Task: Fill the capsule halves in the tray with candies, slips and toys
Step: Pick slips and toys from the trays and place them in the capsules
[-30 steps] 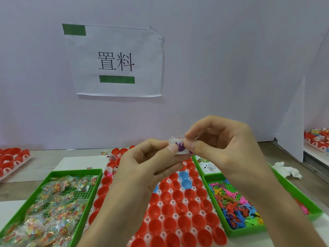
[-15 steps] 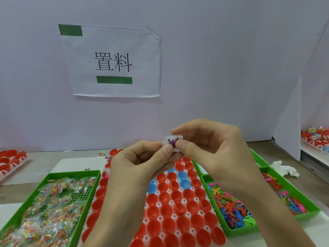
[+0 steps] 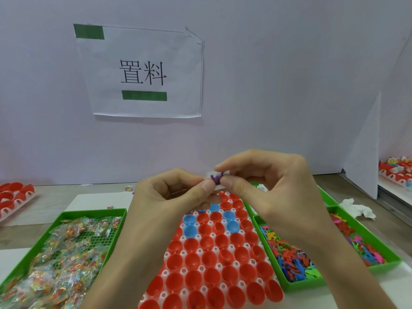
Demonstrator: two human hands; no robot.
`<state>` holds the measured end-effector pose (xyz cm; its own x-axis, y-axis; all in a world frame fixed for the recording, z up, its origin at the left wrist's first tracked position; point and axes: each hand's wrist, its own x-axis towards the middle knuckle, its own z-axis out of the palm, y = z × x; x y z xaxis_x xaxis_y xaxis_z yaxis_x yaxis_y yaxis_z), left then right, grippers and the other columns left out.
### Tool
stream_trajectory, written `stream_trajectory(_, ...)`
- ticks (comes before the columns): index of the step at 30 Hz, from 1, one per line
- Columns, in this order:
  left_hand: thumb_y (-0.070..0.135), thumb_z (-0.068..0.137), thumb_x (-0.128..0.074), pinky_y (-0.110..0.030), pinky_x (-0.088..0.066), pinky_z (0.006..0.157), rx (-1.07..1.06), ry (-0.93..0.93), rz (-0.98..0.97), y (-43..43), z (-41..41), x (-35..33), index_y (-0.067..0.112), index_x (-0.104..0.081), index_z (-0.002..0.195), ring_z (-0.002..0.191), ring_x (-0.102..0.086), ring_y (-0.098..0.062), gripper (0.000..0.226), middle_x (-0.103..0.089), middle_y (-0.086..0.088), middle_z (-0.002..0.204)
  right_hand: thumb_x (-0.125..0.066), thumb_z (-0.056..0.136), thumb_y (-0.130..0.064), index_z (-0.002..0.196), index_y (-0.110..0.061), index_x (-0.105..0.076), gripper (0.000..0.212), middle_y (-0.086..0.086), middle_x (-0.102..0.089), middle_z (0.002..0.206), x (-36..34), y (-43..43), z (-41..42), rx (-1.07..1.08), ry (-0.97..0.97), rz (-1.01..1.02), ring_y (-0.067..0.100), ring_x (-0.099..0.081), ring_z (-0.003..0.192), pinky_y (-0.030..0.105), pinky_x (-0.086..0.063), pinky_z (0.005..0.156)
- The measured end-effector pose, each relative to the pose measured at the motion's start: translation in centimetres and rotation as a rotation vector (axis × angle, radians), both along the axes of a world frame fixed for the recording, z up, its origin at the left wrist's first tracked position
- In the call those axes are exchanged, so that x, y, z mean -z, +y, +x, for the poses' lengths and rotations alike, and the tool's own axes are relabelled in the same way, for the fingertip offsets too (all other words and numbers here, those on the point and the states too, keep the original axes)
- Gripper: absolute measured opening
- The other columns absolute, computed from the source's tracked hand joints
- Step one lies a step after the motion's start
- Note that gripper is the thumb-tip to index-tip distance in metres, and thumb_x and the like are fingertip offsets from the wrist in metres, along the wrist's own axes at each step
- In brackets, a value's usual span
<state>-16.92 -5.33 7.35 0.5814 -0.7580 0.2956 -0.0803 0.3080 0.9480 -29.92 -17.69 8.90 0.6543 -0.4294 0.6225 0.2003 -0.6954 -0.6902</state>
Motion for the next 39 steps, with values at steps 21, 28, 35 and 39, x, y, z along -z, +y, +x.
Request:
stream_trajectory(21,0.026,0.065,-0.076,-0.018,-0.057,0.06,-0.078,0.005,0.015,-0.5,0.8,1.2,0.017,-0.079,0.075,0.067,-0.076,-0.018,0.013,-0.077,-0.008,0.072,-0.08,0.083,-0.016,0.094,-0.023,-0.078,0.013,-0.012,-0.077,0.086,1.5,-0.1,1.6,0.038,0.05,0.106,0.006,-0.074,0.083,0.02,-0.059,0.076)
stream_trajectory(28,0.024,0.068,-0.078,-0.02,-0.058,0.061,-0.168,0.032,-0.048,-0.4,1.2,1.2,0.006,-0.075,0.079,0.064,-0.075,-0.02,0.021,-0.076,-0.008,0.07,-0.078,0.078,-0.029,0.1,-0.019,-0.077,0.023,-0.007,-0.078,0.091,2.0,0.4,3.6,-0.037,0.016,0.362,0.007,-0.074,0.087,0.013,-0.054,0.073)
stream_trajectory(35,0.03,0.068,-0.079,-0.021,-0.06,0.061,-0.224,0.05,-0.042,0.3,2.2,1.0,0.012,-0.076,0.08,0.065,-0.075,-0.018,0.022,-0.077,-0.005,0.073,-0.078,0.082,-0.023,0.093,-0.021,-0.077,0.011,-0.007,-0.078,0.087,0.6,0.0,5.3,-0.067,0.029,0.191,0.007,-0.074,0.083,0.014,-0.055,0.072)
stream_trajectory(39,0.01,0.091,-0.07,-0.017,-0.059,0.064,-0.091,-0.099,0.247,1.0,3.8,0.9,0.017,-0.072,0.102,0.074,-0.076,-0.011,0.013,-0.079,0.0,0.09,-0.078,0.085,-0.01,0.092,-0.016,-0.077,0.01,-0.002,-0.078,0.085,1.0,-2.4,6.4,-0.042,0.188,-0.017,0.01,-0.075,0.08,0.02,-0.059,0.076)
